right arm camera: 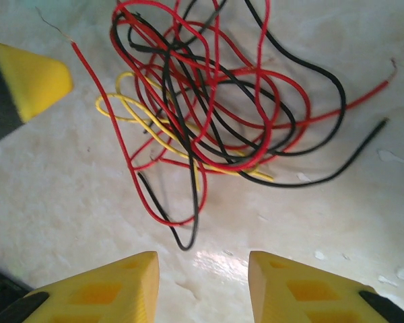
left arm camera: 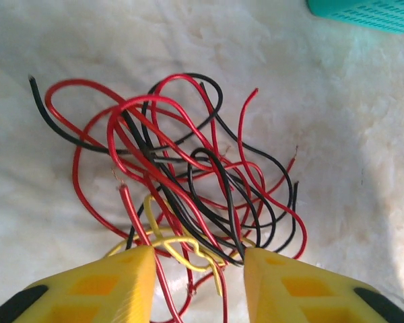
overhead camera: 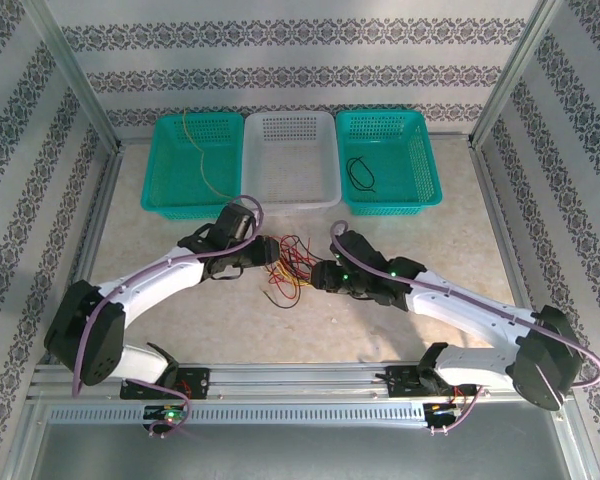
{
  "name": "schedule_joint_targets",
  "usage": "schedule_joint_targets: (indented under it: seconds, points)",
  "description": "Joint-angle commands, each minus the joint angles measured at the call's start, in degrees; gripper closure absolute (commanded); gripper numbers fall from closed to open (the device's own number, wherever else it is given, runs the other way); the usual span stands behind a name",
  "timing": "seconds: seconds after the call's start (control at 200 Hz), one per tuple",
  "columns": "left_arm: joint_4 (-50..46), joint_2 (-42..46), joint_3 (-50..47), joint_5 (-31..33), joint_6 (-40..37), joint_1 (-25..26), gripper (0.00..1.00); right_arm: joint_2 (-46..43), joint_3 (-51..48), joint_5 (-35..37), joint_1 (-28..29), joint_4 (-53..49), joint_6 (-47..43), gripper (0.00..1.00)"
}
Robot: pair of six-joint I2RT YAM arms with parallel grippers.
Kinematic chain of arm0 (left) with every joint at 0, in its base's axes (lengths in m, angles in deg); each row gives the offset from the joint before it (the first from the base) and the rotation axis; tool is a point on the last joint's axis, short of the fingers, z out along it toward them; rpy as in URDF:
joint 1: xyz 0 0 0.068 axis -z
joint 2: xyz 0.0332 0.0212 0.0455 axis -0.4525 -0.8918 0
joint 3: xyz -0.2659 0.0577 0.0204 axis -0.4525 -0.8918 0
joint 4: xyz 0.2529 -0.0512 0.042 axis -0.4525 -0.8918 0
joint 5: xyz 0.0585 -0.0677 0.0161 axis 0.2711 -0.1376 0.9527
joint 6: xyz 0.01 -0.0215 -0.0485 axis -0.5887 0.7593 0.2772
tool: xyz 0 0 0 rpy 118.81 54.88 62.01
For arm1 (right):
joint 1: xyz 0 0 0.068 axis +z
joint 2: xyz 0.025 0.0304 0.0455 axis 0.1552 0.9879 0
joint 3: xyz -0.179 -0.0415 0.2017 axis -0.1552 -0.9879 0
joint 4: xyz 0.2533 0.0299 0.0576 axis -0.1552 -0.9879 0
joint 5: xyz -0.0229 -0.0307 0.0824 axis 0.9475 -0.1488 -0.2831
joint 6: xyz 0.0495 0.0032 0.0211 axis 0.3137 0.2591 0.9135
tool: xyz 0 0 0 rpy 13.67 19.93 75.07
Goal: Untangle the cables
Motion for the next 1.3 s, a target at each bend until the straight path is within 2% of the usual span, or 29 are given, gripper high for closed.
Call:
schedule_joint_targets:
  seconds: [0.0,0.265,0.46,0.58,0.969,1.179,1.294]
  points:
    - [-0.9,-2.1,2.1,3.2,-1.9,-0.8,0.66,1.4,2.6,0.9,0.8,3.6,1.4,0.60]
    - [-1.8,-4.9,3.4,4.9,-3.8,-1.3,0.69,1.0,2.5,0.9,1.1,3.8,1.5,0.60]
    - [-3.4,-2.6,3.4,6.6,-4.7,-1.5,0.63,-0.3,1.5,1.3,1.1,3.6,2.1,0.60]
    - [-4.4,-0.6,2.2,8.6,-4.8,-1.7,0.65,-0.2,1.8,1.3,1.2,3.9,2.1,0.60]
    - [-2.3,-7.7,3.0,4.3,-3.0,-2.8,0.67,0.4,3.3,1.1,1.8,3.6,1.7,0.60]
    - [-2.2,-6.6,1.8,5.0,-2.5,-2.9,0.66,0.3,2.6,1.2,2.0,3.6,2.1,0.60]
    - [-3.0,-4.9,0.6,5.6,-2.3,-2.9,0.62,0.6,3.1,1.1,2.0,3.7,1.9,0.60]
